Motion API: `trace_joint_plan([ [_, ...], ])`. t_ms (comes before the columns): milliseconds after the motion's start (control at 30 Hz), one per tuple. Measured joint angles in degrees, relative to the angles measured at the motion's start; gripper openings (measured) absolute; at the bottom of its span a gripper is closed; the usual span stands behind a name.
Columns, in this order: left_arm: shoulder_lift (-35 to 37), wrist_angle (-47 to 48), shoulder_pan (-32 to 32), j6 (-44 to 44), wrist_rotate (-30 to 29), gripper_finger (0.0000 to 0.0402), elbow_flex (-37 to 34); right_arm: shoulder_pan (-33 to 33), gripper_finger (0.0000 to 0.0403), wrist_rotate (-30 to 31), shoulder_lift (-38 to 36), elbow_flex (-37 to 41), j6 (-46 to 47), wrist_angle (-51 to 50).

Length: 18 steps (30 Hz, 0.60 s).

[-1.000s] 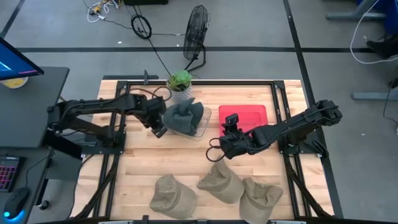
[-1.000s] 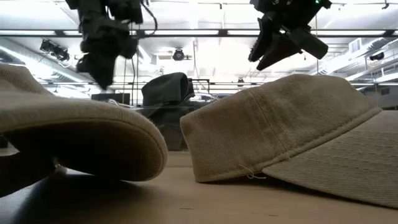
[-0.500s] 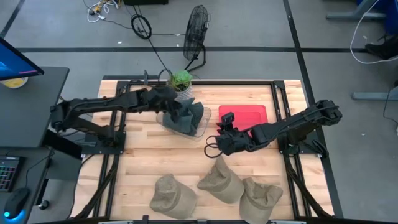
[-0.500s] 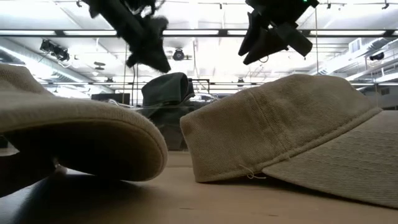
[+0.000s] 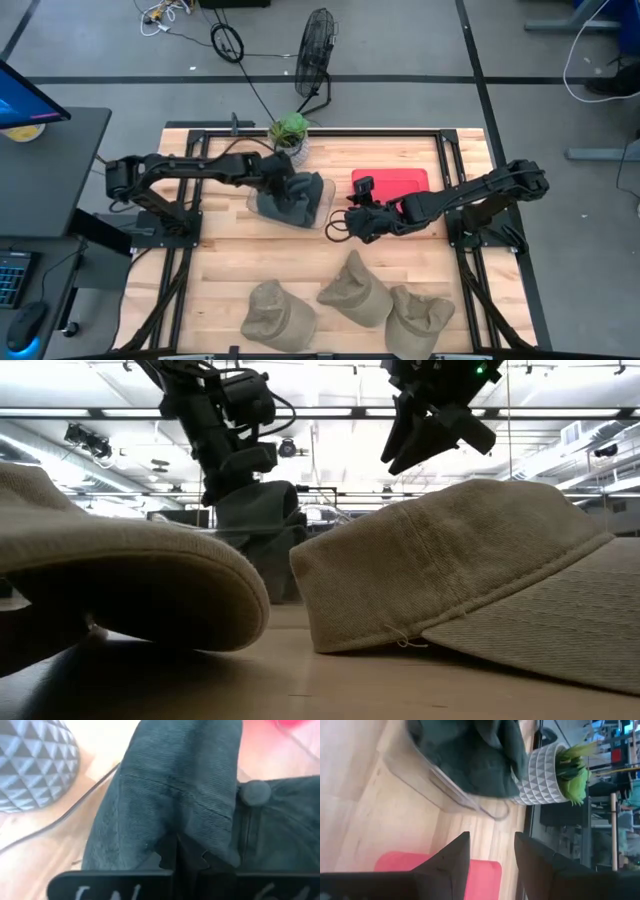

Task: Pick & Place hat
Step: Put the green cap into the transparent bin

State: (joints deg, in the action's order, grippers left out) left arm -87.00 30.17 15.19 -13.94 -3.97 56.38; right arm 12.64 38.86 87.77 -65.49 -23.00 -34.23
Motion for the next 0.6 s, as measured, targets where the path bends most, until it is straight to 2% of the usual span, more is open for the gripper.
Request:
trace_joint_plan([
  [267, -1.5, 0.9, 0.8, 1.2, -0.1, 0.0005, -1.1, -2.3, 0.0157, 0.0, 0.0, 0.0, 0.0, 0.0],
  [400, -5.6, -0.7, 2.5, 1.4, 0.1, 0.0004, -1.4, -3.2, 0.0157, -0.1, 0.0, 0.0, 0.0, 0.0],
  [600, -9.2, -3.6, 3.3, 1.4, -0.3, 0.0004, -1.4, -3.9, 0.0157, -4.1, 0.0, 0.0, 0.0, -0.1],
])
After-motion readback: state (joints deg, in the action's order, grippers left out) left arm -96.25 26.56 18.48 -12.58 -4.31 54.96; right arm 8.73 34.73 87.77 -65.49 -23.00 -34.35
